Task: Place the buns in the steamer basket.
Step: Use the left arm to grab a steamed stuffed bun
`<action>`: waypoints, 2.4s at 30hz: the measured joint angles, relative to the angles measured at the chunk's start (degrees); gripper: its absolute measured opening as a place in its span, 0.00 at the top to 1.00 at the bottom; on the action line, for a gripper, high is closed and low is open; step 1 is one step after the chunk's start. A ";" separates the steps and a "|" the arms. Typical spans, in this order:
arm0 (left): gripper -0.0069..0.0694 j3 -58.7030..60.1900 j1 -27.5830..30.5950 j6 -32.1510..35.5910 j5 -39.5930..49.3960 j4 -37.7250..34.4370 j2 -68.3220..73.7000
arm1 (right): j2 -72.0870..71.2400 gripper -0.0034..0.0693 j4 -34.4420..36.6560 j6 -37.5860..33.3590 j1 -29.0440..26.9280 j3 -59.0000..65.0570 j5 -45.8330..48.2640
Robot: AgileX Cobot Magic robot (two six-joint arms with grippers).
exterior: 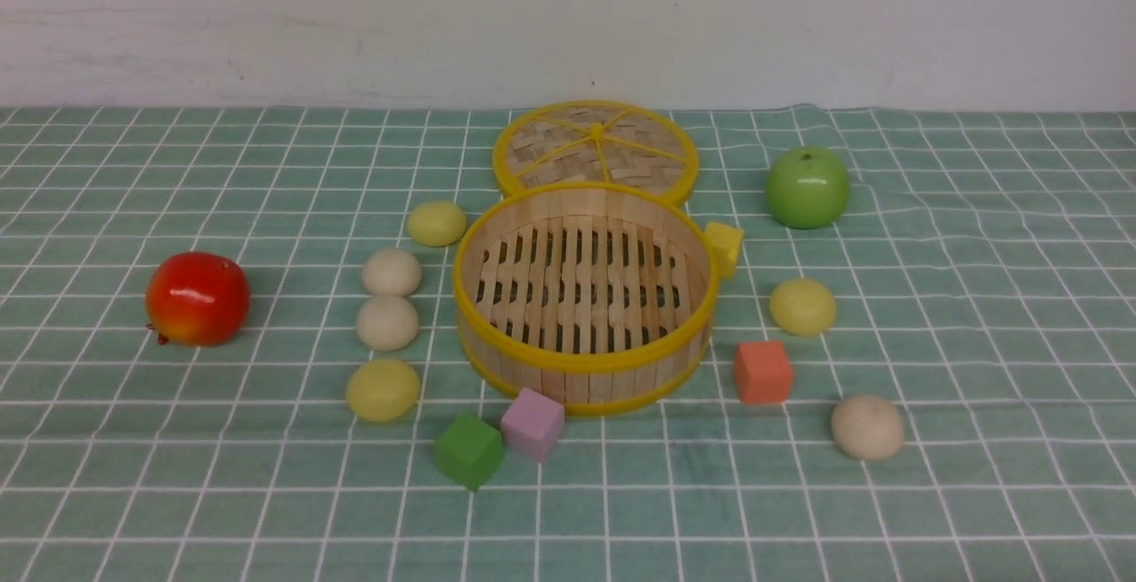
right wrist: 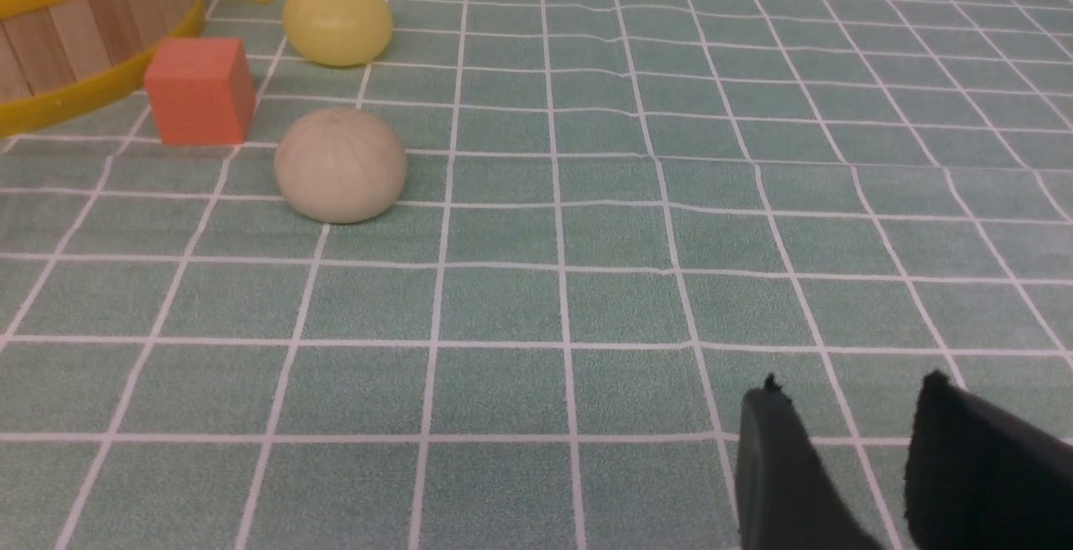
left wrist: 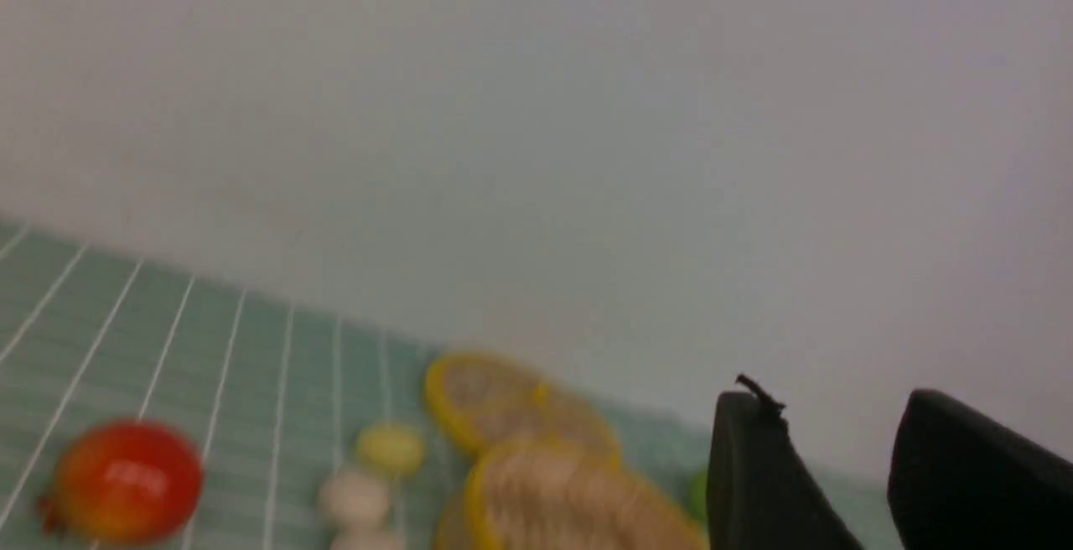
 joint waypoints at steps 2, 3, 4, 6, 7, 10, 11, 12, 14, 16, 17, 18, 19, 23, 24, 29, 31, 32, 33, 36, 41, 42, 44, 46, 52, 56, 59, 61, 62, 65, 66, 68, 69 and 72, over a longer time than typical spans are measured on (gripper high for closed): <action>0.60 -0.07 0.00 0.00 3.71 1.71 3.72 | 0.00 0.63 0.00 0.00 0.00 0.00 0.00; 0.60 -0.07 0.00 -0.06 4.18 2.49 5.78 | 0.00 0.63 0.00 0.00 0.00 0.00 0.00; 0.60 -0.07 0.00 -0.06 3.92 2.89 7.83 | 0.00 0.63 0.00 0.00 0.00 0.00 0.00; 0.60 -0.07 0.00 -0.10 2.72 3.19 11.25 | 0.00 0.63 0.00 0.00 0.00 0.00 0.00; 0.60 -0.08 0.00 -0.10 1.60 3.26 13.64 | 0.00 0.63 0.00 0.00 0.00 0.00 0.00; 0.60 -0.13 0.00 -0.10 -1.75 3.33 22.40 | 0.00 0.63 0.00 0.00 0.00 0.00 0.00; 0.60 -0.13 0.00 -0.10 -1.89 3.33 23.04 | 0.00 0.63 0.00 0.00 0.00 0.00 0.00; 0.60 -0.82 0.00 -0.10 -2.32 2.48 29.06 | 0.00 0.63 0.00 0.00 0.00 0.00 0.00; 0.60 -2.95 0.00 -0.10 -1.36 0.79 35.92 | 0.00 0.63 0.00 0.00 0.00 0.00 0.00; 0.60 -6.81 0.00 -0.04 1.77 -0.97 42.28 | 0.00 0.63 0.00 0.00 0.00 0.00 0.00; 0.60 -8.70 0.00 0.13 2.86 -1.42 44.09 | 0.00 0.63 0.00 0.00 0.00 0.00 0.00; 0.60 -8.70 0.00 0.19 3.23 -1.42 44.68 | 0.00 0.63 0.00 0.00 0.00 0.00 0.00; 0.60 -12.27 0.00 1.09 5.96 -2.01 48.77 | 0.00 0.63 0.00 0.00 0.00 0.00 0.00; 0.60 -23.28 -1.60 5.96 13.26 -2.19 60.95 | 0.00 0.63 0.00 0.00 0.00 0.00 0.00; 0.60 -23.75 -1.78 6.26 13.59 -2.19 60.95 | 0.00 0.63 0.00 0.00 0.00 0.00 0.00; 0.60 -37.03 -6.99 6.10 23.30 0.65 75.83 | 0.00 0.63 0.00 0.00 0.00 0.00 0.00; 0.60 -41.33 -8.37 4.75 25.76 3.50 80.14 | 0.00 0.63 0.00 0.00 0.00 0.00 0.00; 0.60 -42.85 -9.09 4.00 26.61 4.94 81.64 | 0.00 0.63 0.00 0.00 0.00 0.00 0.00; 0.60 -44.58 -9.76 2.90 27.56 6.87 83.36 | 0.00 0.63 0.00 0.00 0.00 0.00 0.00; 0.60 -48.03 -11.08 -0.68 29.32 12.65 87.03 | 0.00 0.63 0.00 0.00 0.00 0.00 0.00; 0.60 -50.54 -11.41 -6.39 29.85 18.55 89.96 | 0.00 0.63 0.00 0.00 0.00 0.00 0.00; 0.60 -50.67 -11.41 -6.84 29.85 18.93 90.36 | 0.00 0.63 0.00 0.00 0.00 0.00 0.00; 0.60 -50.79 -11.41 -7.31 29.90 19.31 91.32 | 0.00 0.63 0.00 0.00 0.00 0.00 0.00; 0.60 -50.79 -11.41 -7.48 29.90 19.31 92.61 | 0.00 0.63 0.00 0.00 0.00 0.00 0.00; 0.60 -50.79 -11.41 -7.48 29.63 19.40 94.09 | 0.00 0.63 0.00 0.00 0.00 0.00 0.00; 0.60 -50.92 -11.41 -7.51 29.50 19.48 94.09 | 0.00 0.63 0.00 0.00 0.00 0.00 0.00; 0.60 -50.96 -11.41 -7.51 29.74 19.55 94.09 | 0.00 0.63 0.00 0.00 0.00 0.00 0.00; 0.60 -50.96 -11.41 -7.51 30.18 19.55 93.98 | 0.00 0.63 0.00 0.00 0.00 0.00 0.00; 0.60 -50.96 -11.41 -7.51 30.41 19.55 93.86 | 0.00 0.63 0.00 0.00 0.00 0.00 0.00; 0.60 -50.96 -11.41 -7.51 30.71 19.55 93.39 | 0.00 0.63 0.00 0.00 0.00 0.00 0.00; 0.60 -50.96 -11.41 -7.51 30.75 19.55 93.24 | 0.00 0.63 0.00 0.00 0.00 0.00 0.00; 0.60 -50.96 -11.41 -7.51 30.70 19.55 92.93 | 0.00 0.63 0.00 0.00 0.00 0.00 0.00; 0.60 -50.96 -11.41 -7.51 30.70 19.55 92.77 | 0.00 0.63 0.00 0.00 0.00 0.00 0.00; 0.60 -50.96 -11.41 -7.51 30.20 19.66 92.71 | 0.00 0.63 0.00 0.00 0.00 0.00 0.00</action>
